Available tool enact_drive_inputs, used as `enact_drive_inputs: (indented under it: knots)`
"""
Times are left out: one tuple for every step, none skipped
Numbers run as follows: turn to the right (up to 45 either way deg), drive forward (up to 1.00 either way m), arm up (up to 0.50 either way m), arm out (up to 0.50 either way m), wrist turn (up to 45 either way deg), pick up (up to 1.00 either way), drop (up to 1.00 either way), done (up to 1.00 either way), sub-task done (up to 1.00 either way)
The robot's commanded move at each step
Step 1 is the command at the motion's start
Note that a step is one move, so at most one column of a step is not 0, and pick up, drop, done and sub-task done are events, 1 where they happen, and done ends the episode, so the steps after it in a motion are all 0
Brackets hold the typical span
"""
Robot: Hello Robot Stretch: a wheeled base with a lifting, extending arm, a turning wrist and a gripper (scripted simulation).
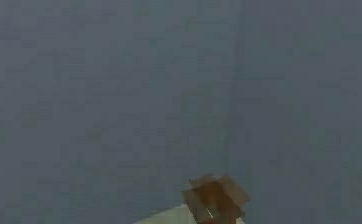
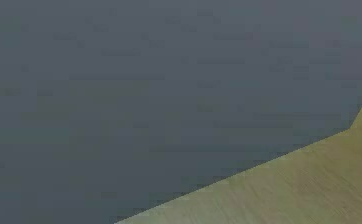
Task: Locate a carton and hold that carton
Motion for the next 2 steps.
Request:
enact_drive_inputs:
  knots:
    - [0.0,0.30,0.00,0.00,0.0,0.00,0.00,0.00,0.00]
    - [-45.0,0.00,0.00,0.00,0.0,0.00,0.00,0.00,0.00]
